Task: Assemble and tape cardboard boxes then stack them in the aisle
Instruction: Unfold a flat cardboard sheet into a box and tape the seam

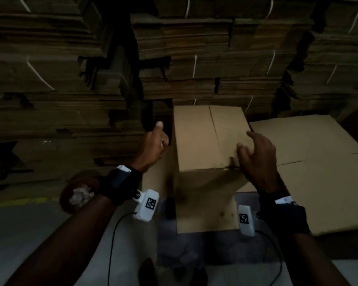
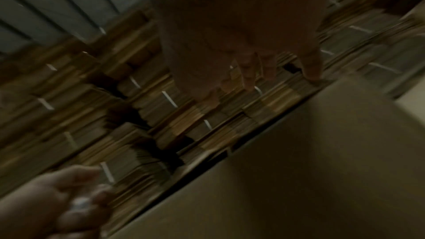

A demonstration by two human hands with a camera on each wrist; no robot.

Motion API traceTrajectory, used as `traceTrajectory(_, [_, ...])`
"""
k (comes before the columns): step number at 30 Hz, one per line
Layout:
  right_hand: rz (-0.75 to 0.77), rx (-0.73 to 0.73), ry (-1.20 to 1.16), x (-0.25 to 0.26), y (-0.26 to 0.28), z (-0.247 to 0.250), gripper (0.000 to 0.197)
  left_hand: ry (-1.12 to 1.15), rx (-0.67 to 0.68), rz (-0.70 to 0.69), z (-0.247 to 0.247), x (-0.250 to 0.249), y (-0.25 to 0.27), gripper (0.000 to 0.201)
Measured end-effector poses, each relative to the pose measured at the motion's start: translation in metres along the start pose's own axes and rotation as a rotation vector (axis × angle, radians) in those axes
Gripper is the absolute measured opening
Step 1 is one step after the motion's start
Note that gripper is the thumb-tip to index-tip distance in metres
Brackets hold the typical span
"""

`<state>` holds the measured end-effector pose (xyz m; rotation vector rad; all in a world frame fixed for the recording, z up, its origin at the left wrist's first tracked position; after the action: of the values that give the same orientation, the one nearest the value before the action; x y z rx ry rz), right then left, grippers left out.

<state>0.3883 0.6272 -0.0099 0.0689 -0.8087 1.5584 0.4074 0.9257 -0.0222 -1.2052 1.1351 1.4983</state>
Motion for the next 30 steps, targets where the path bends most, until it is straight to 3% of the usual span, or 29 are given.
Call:
traceTrajectory(3, [0.136,-0.066,-0.101,0.063,0.034,-0.003,0.037,-0.005,0.018,0.084,0.030,0.029,0.033,0.042])
traceTrajectory(6, [0.259,0.011,-0.257,0.118,0.072,-0.024,0.032,-0.120,0.030,0.032,0.070,0.064,0.070,0.034])
traceTrajectory(8, [0.295,0.102,-0.368,0.141,0.096,-0.047,0.033,-0.114,0.011,-0.015,0.094,0.086,0.098,0.016])
traceTrajectory(13, [0.319,0.294,-0.559,0.187,0.153,-0.115,0.029,-0.067,-0.252,0.007,0.154,0.118,0.164,0.010])
traceTrajectory(15, [0.318,0.396,-0.572,0.205,0.170,-0.141,0.026,-0.124,-0.367,-0.006,0.178,0.126,0.179,0.019])
traceTrajectory(17, [0.328,0.481,-0.572,0.223,0.181,-0.169,0.027,-0.108,-0.406,0.129,0.204,0.137,0.182,0.028])
traceTrajectory(19, [0.320,0.553,-0.558,0.239,0.185,-0.196,0.030,-0.031,-0.389,0.273,0.230,0.157,0.177,0.026])
traceTrajectory(25, [0.192,0.742,-0.465,0.295,0.171,-0.296,0.029,-0.230,-0.424,0.254,0.318,0.234,0.118,0.040])
traceTrajectory(30, [0.041,0.827,-0.472,0.341,0.155,-0.403,0.041,-0.325,-0.420,0.272,0.391,0.276,0.025,0.042])
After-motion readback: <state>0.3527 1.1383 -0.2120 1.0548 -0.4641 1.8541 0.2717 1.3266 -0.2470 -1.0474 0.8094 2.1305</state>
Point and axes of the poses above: each hand's wrist, its own y-axis away from the middle knuckle, its own z-axis out of the back of the hand, x = y × z, the point moved 1 cm from there along -y, towards the middle knuckle, and after that the axes turned 2 degrees about -x, right-handed, at the moved point
